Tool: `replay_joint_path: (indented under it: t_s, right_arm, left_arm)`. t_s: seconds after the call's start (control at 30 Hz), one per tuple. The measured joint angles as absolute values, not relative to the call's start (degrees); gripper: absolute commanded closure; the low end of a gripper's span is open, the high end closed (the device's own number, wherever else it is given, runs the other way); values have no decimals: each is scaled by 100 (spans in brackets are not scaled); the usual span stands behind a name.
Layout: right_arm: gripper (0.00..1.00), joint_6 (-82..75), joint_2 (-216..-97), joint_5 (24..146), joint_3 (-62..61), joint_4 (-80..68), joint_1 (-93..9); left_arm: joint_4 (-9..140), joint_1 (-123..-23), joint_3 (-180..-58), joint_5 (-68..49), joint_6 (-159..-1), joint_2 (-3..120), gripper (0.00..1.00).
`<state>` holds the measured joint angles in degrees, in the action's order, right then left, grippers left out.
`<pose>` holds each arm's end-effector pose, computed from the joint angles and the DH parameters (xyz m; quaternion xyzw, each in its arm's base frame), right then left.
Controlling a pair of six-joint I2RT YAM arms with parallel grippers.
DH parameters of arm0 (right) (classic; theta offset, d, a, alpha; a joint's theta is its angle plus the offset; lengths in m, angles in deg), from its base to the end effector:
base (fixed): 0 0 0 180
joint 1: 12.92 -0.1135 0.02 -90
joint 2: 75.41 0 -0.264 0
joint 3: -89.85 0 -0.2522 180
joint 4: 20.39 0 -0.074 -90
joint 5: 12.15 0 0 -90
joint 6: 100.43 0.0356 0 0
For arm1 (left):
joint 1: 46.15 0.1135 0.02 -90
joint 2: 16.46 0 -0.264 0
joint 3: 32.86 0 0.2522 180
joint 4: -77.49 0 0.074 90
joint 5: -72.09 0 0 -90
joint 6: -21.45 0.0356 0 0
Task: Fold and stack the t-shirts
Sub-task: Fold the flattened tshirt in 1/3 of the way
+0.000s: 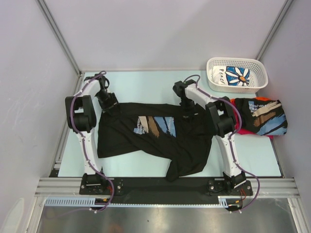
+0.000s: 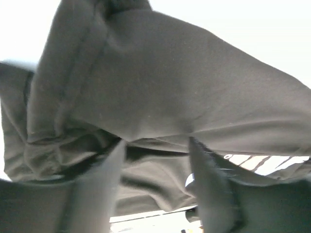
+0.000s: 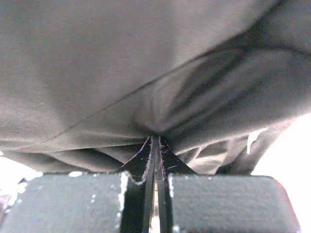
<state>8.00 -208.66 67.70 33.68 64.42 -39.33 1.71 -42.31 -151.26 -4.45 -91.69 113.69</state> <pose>0.3983 0.1908 0.1558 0.0725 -0.9928 0.0957 0.0003 0.4414 0.0213 0.1554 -0.2292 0.9661 -0.1191 0.0015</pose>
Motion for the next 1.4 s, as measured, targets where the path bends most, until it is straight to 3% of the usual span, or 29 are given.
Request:
replay_joint_path:
  t_s: [0.1,0.13,0.37,0.63,1.4]
  right_arm:
    - [100,885,-20774,6433,3210,6370,-3944]
    - [100,901,-20755,6317,3175,6330,-3935]
    - [100,855,-20484,5677,3090,5832,-3784]
    - [100,787,-19188,5417,2874,5107,-3806]
    - [100,641,-18877,6702,1759,5174,-3822]
  left_arm:
    - [184,-4229,-14995,-465,-9149,11229,3]
    - [178,-4222,-14943,-522,-9127,11176,0]
    - [186,-4139,-14904,-662,-9055,11004,0]
    - [665,-4113,-15057,-126,-9053,10311,0]
    - [925,-4115,-14753,230,-8954,10066,0]
